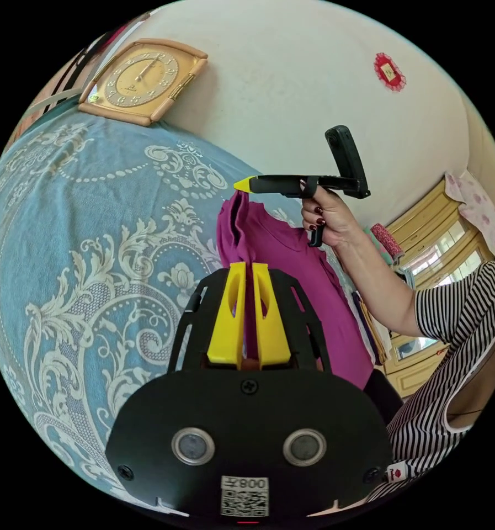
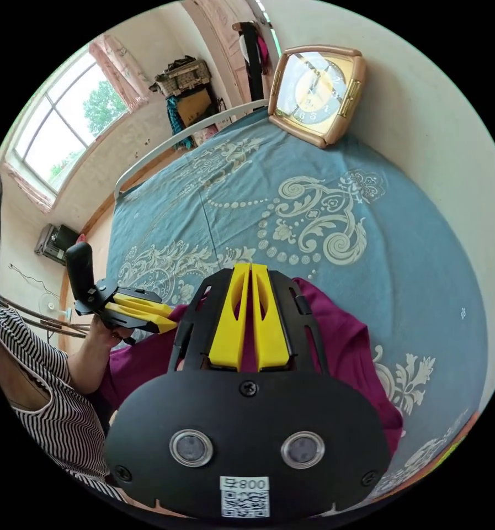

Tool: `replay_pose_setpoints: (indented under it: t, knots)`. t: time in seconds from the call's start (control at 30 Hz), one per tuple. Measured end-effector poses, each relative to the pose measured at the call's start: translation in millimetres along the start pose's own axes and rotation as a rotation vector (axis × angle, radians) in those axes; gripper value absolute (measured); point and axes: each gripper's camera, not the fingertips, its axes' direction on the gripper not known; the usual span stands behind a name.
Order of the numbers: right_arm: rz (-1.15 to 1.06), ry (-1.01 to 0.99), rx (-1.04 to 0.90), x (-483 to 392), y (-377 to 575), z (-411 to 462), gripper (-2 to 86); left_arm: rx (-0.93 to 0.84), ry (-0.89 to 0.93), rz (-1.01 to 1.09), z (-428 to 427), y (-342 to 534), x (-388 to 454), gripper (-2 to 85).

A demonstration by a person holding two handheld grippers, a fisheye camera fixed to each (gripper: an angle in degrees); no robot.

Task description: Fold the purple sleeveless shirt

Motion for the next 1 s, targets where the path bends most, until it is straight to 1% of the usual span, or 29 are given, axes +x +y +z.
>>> replay_pose_setpoints:
  t: [0.17,0.33,0.57,0.67,0.77,0.87,1.0]
  knots:
    - [0.147,-0.154,0.032,67.5,34.9,6.1,0.3,-0.088,-0.003,0.111,20.6,-8.8,23.7,2.5]
    - [0.218,-0.222,0.026,108.1,53.5,20.7,0.4,-0.199,-0.025,0.150,44.7,-14.4,35.9,2.6]
    - [0.221,-0.187,0.033,129.8,65.3,19.5,1.8,-0.314,0.018,0.200,70.2,-20.7,48.7,2.5]
    - [0.207,-0.207,0.043,135.3,61.9,19.5,3.7,-0.312,0.065,0.204,72.4,-22.8,50.0,2.4]
    - [0.189,-0.198,0.021,138.4,49.4,24.8,5.4,-0.262,0.124,0.189,68.8,-25.0,47.3,2.3]
    - [0.154,-0.163,-0.013,138.1,41.2,28.6,5.7,-0.257,0.115,0.180,72.4,-26.8,46.9,2.2]
    - [0.198,-0.160,-0.036,153.8,47.6,34.7,5.6,-0.335,0.074,0.200,89.6,-29.7,54.2,2.2]
